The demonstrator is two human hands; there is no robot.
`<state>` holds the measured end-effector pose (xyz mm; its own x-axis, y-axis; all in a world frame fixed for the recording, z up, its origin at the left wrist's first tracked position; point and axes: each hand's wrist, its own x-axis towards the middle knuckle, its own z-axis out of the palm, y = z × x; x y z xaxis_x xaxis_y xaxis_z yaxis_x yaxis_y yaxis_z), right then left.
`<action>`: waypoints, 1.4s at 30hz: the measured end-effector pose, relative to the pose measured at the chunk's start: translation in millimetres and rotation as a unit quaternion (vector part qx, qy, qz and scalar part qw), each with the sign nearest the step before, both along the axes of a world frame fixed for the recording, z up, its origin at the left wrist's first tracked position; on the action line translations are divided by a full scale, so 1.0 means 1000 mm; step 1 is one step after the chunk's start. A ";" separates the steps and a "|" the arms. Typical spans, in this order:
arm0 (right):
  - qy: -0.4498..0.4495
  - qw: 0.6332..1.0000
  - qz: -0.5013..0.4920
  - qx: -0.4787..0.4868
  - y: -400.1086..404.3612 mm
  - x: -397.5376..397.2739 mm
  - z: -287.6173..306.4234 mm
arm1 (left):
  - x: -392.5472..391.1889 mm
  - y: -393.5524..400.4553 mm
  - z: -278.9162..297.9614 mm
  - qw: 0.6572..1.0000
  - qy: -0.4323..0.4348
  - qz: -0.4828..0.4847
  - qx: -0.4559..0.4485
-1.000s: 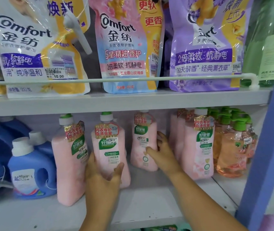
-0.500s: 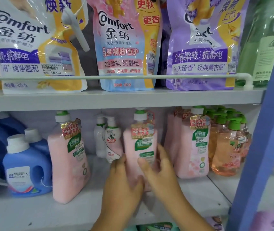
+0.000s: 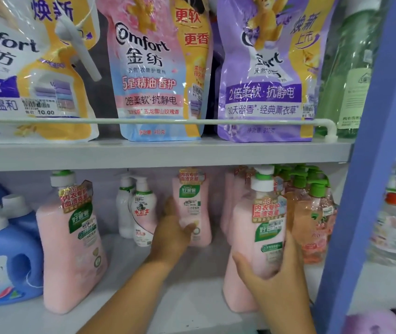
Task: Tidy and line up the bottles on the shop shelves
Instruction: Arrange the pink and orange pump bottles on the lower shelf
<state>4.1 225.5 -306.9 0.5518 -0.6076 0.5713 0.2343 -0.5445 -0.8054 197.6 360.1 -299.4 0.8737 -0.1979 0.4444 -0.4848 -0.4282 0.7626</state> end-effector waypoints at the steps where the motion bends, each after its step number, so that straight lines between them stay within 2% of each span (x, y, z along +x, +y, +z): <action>1: -0.003 1.000 0.004 0.006 -0.004 -0.002 0.000 | 0.004 -0.004 -0.001 1.000 -0.007 0.010 0.000; 6: -0.005 0.999 0.023 0.026 -0.012 -0.005 0.000 | 0.026 -0.029 0.004 0.998 0.008 0.046 0.034; 10: -0.004 0.999 0.007 0.041 -0.012 -0.003 -0.002 | 0.040 -0.042 0.005 0.997 0.048 0.040 0.040; 16: 0.013 0.998 0.022 0.055 -0.001 0.005 -0.004 | 0.044 -0.044 0.005 0.997 0.055 0.026 0.042; 20: 0.045 0.998 0.038 0.021 0.021 0.022 -0.003 | 0.021 -0.026 0.007 0.992 0.102 -0.017 -0.075; 22: 0.070 0.996 0.061 -0.005 0.032 0.034 -0.002 | -0.002 -0.007 0.011 0.988 0.085 -0.022 -0.129; 25: 0.151 0.981 0.095 -0.078 0.037 0.045 0.004 | -0.045 0.017 0.009 0.975 0.088 -0.039 -0.200; 27: 0.161 0.973 0.086 -0.144 0.029 0.041 0.008 | -0.071 0.023 0.001 0.983 0.057 -0.080 -0.157; 29: 0.061 0.983 0.007 -0.171 0.012 0.030 0.007 | -0.079 0.018 -0.009 0.992 0.027 -0.079 -0.096; 31: -0.027 0.989 -0.085 -0.115 -0.009 0.022 0.004 | -0.074 0.013 -0.012 0.996 0.022 -0.048 -0.068; 32: -0.032 0.990 -0.111 -0.083 -0.019 0.023 0.003 | -0.068 0.013 -0.011 0.997 0.032 -0.034 -0.063; 34: 0.029 0.994 -0.100 -0.019 -0.037 0.031 0.002 | -0.054 0.010 -0.006 0.997 0.056 -0.021 -0.049; 36: 0.082 0.995 -0.047 0.013 -0.046 0.040 0.000 | -0.043 0.004 -0.001 0.998 0.062 -0.010 -0.025; 38: 0.088 0.996 -0.022 0.005 -0.050 0.045 -0.006 | -0.037 -0.004 0.004 0.998 0.057 0.012 -0.017; 42: 0.096 0.995 -0.041 -0.002 -0.052 0.046 -0.014 | -0.026 -0.020 0.007 0.999 0.037 0.035 -0.001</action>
